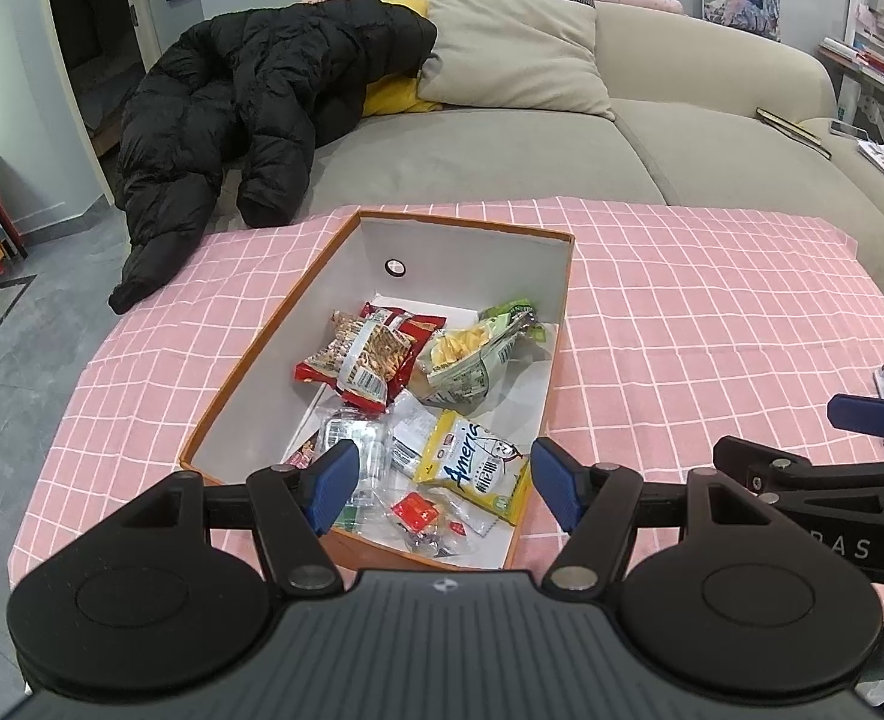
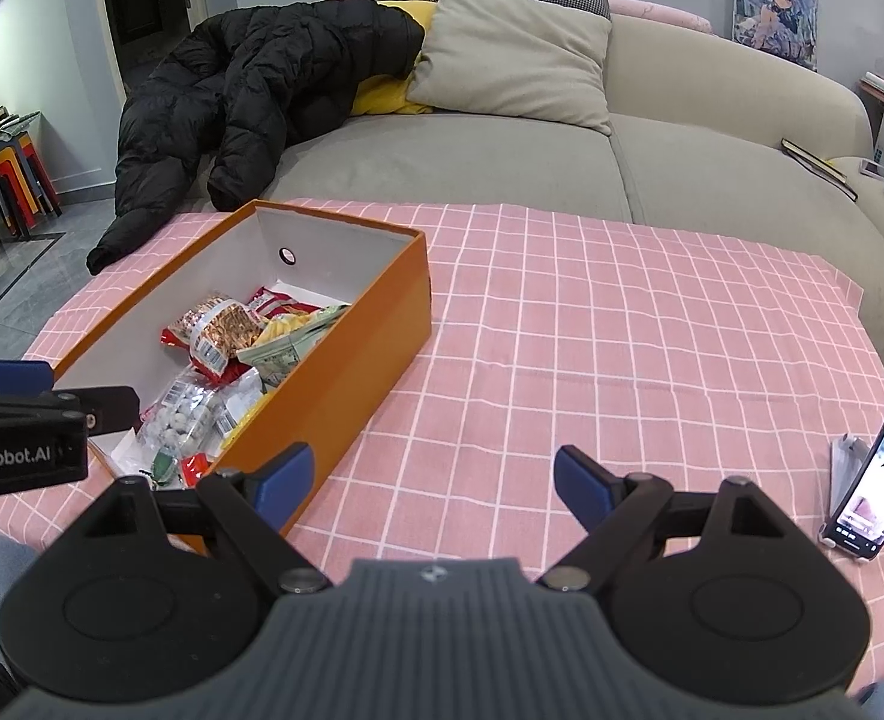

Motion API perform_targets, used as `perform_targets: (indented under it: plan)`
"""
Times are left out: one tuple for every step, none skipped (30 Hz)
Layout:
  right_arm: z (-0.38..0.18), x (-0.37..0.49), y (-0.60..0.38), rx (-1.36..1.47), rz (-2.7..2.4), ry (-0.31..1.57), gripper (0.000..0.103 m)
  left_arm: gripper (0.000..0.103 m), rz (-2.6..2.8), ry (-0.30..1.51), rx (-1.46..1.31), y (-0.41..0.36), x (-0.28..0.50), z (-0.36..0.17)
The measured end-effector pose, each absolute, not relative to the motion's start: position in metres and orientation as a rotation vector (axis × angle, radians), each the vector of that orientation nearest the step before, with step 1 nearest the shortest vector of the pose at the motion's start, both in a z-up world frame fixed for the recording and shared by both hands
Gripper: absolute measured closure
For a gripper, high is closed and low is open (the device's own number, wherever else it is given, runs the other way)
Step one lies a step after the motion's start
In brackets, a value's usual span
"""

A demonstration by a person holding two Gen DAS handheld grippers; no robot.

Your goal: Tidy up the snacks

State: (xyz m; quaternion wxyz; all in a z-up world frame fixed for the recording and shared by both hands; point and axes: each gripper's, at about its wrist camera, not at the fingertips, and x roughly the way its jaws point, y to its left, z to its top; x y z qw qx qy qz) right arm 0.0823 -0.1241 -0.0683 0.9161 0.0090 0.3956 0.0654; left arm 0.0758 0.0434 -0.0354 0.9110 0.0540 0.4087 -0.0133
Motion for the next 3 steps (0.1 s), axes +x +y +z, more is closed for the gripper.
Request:
perform_targets:
  plan:
    - [-0.0685, 0.0822, -0.1242, 0.019, 0.135, 0.815, 0.019, 0.026, -0.027, 0.840, 0.115, 0.0434, 0.0756, -0.0354]
    - [-0.0689, 0.0822, -0.1244, 0.019, 0.134, 0.815, 0.019, 0.026, -0.028, 0.839, 0.117, 0.0433, 0.0753, -0.0353]
    - [-0.0693, 0.0818, -0.1249, 0.020, 0.134, 0.816, 0.019, 0.026, -0.029, 0.838, 0.117, 0.0432, 0.0751, -0.0352]
